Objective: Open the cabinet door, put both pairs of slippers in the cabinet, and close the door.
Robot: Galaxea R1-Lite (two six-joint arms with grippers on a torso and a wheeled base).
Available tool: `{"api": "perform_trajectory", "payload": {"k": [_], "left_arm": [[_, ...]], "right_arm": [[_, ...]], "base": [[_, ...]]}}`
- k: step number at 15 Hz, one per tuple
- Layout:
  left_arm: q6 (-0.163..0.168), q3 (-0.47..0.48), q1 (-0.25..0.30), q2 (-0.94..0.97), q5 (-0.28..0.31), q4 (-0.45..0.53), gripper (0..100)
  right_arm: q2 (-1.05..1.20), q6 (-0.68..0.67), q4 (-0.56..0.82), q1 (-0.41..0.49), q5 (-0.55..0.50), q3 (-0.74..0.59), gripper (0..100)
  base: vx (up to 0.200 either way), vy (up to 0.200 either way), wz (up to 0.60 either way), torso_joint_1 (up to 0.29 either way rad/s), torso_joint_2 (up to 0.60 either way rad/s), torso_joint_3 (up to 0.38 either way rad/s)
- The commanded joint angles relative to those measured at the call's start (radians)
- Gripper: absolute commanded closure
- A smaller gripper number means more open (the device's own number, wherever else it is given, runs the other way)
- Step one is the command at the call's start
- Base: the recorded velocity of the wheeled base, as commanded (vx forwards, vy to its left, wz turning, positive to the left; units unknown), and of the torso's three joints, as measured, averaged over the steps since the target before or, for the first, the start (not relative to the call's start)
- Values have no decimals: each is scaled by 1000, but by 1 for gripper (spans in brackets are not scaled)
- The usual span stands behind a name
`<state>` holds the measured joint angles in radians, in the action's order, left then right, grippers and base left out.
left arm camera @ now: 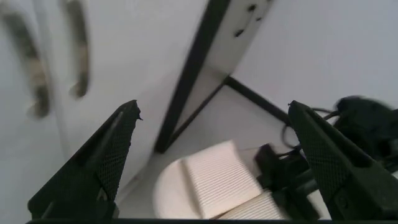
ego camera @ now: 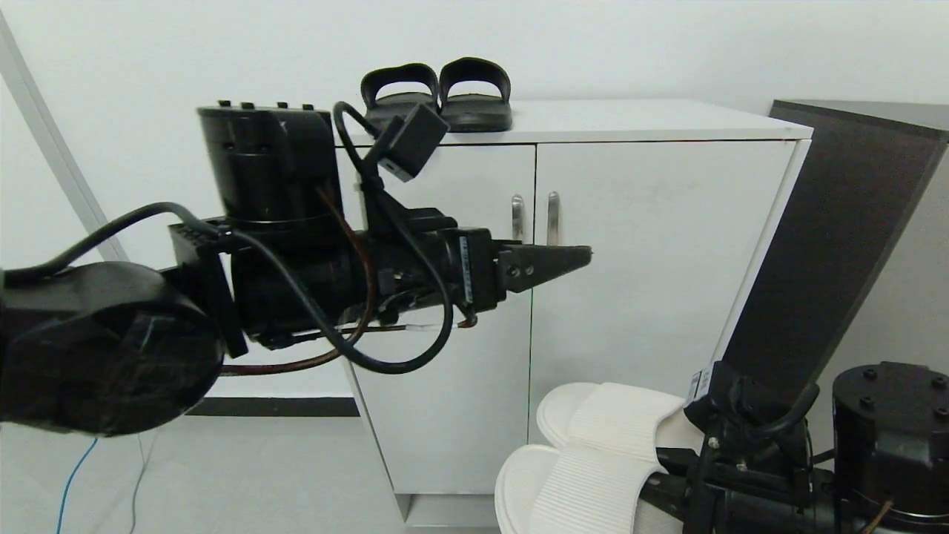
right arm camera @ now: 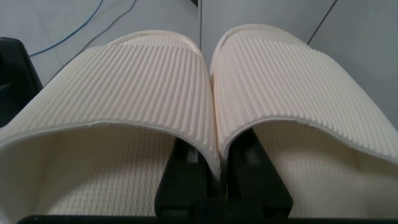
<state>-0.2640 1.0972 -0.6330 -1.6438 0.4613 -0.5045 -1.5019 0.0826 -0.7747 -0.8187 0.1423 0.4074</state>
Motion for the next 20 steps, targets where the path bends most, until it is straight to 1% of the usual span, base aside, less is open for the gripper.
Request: {"api": "perform_trajectory", "payload": {"k": [1,2,3,4,6,7,9,10,11,13,16,20], "left_arm": [[-43,102,-1,-103,57,-9,0],[-57,124,1,-117,77,-8,0],[-86,167,1,-154,91,-8,0],[-101,194,1,-182,86,-9,0],[-121,256,3,-231,62,-9,0],[-136,285,4,-246,23,-8,0],[-142,308,9,-263,-29,-6,0],[-142,308,9,-263,-38,-5,0],[-142,308,13,-263,-73,-3,0],[-141,308,19,-266,-102,-3,0],[-141,311,27,-277,-130,-5,0],[-138,329,26,-298,-130,-5,0]], "right_arm": [[2,0,0,0,0,-1,100],[0,0,-2,0,0,-1,100],[-1,-1,0,0,0,-1,100],[-3,0,0,0,0,-1,100],[-4,0,0,0,0,-2,100],[-3,0,0,0,-1,-2,100],[-3,0,0,0,0,-2,100],[-3,0,0,0,0,-2,100],[-3,0,0,0,-1,-2,100],[0,0,0,0,-1,-2,100],[0,0,0,0,-1,-4,100],[0,0,0,0,-1,-9,100]], "base": [[0,0,0,0,0,0],[0,0,0,0,0,0],[0,0,0,0,0,0],[0,0,0,0,0,0],[0,0,0,0,0,0],[0,0,0,0,0,0],[0,0,0,0,0,0],[0,0,0,0,0,0],[0,0,0,0,0,0],[0,0,0,0,0,0],[0,0,0,0,0,0],[0,0,0,0,0,0]]}}
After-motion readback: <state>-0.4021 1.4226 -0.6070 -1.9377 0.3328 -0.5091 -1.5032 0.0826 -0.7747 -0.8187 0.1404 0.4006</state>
